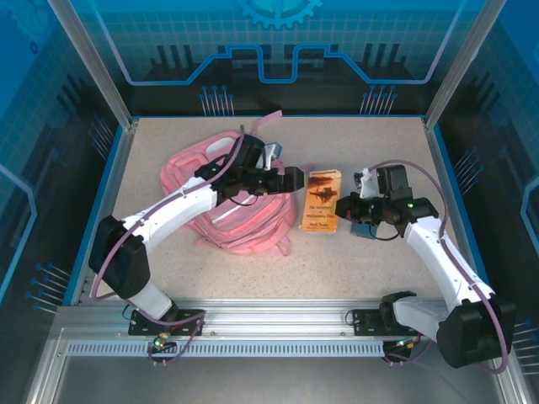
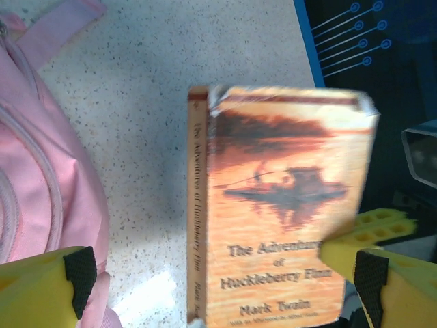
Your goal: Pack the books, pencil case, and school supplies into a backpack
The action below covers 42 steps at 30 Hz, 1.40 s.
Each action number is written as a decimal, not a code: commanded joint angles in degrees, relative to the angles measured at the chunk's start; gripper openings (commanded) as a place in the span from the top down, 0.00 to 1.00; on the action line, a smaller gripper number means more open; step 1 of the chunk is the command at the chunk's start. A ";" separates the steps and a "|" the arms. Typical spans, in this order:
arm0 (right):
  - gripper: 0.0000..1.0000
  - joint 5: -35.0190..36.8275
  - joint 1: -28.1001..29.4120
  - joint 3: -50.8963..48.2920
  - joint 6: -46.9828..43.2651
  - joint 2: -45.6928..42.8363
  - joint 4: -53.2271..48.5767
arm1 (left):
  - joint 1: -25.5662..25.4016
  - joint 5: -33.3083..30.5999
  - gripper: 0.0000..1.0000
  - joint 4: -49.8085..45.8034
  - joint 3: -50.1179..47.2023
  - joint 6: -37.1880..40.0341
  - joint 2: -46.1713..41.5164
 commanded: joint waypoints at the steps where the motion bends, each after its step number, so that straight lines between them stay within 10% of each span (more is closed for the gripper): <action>1: 1.00 -13.93 -0.65 2.87 -0.32 -1.22 7.46 | 1.39 9.74 0.01 6.19 -4.04 -3.93 -1.19; 10: 1.00 -23.24 -0.65 3.65 2.01 2.75 12.21 | 2.99 21.42 0.07 21.52 -8.30 -12.53 -0.83; 19: 0.97 -22.08 -0.72 3.40 2.21 3.57 11.87 | 3.68 23.29 0.58 24.63 -9.26 -13.84 -1.36; 25: 0.34 -13.71 -1.03 2.24 7.00 2.57 11.19 | 5.56 18.29 0.73 26.40 -11.77 -15.61 -5.12; 28: 0.18 -12.05 -0.89 -0.32 15.16 1.41 18.22 | 7.53 13.56 0.74 28.27 -13.95 -18.16 -7.89; 42: 0.00 -0.48 11.24 -12.46 49.47 1.86 56.41 | 9.02 -5.64 0.75 41.63 -19.00 -29.47 -14.29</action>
